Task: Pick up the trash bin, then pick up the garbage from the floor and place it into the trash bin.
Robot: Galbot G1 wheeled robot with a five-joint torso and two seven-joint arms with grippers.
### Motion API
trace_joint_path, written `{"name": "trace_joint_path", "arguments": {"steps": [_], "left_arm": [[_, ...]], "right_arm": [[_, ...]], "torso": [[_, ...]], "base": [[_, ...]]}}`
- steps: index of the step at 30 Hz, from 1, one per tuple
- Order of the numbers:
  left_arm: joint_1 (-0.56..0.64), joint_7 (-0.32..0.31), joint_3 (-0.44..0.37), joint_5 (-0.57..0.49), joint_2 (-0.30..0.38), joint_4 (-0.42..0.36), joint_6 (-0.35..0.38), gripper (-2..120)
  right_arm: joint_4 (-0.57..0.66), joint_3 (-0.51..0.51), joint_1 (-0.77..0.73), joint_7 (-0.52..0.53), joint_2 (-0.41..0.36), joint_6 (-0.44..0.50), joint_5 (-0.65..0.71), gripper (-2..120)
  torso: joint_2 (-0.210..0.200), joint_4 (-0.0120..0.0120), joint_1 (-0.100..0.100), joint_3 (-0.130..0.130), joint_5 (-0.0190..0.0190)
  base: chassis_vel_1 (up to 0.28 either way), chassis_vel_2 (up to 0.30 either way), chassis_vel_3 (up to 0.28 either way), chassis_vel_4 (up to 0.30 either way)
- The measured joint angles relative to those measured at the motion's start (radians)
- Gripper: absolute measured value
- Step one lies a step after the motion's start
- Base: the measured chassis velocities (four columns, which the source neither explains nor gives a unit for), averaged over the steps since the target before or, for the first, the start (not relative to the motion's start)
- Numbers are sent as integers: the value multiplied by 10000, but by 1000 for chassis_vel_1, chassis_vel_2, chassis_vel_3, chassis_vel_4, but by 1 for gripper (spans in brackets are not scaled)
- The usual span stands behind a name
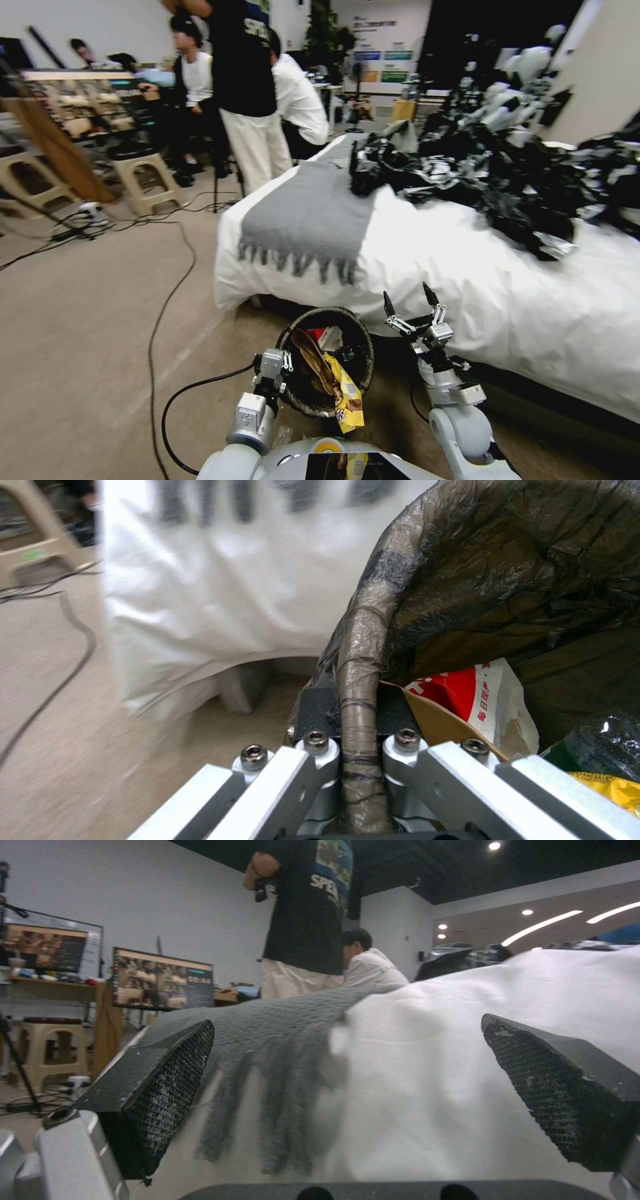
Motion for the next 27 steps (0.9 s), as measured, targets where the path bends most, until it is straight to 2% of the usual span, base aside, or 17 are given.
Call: {"name": "trace_joint_path", "arguments": {"steps": [27], "left_arm": [[-51,-42,-261,-214,-49,-46,50,0]], "right_arm": [[-131,-1,80,-15,20,15,-25,100]], "torso": [[0,0,-1,0,0]], "base": [[127,126,126,126]]}}
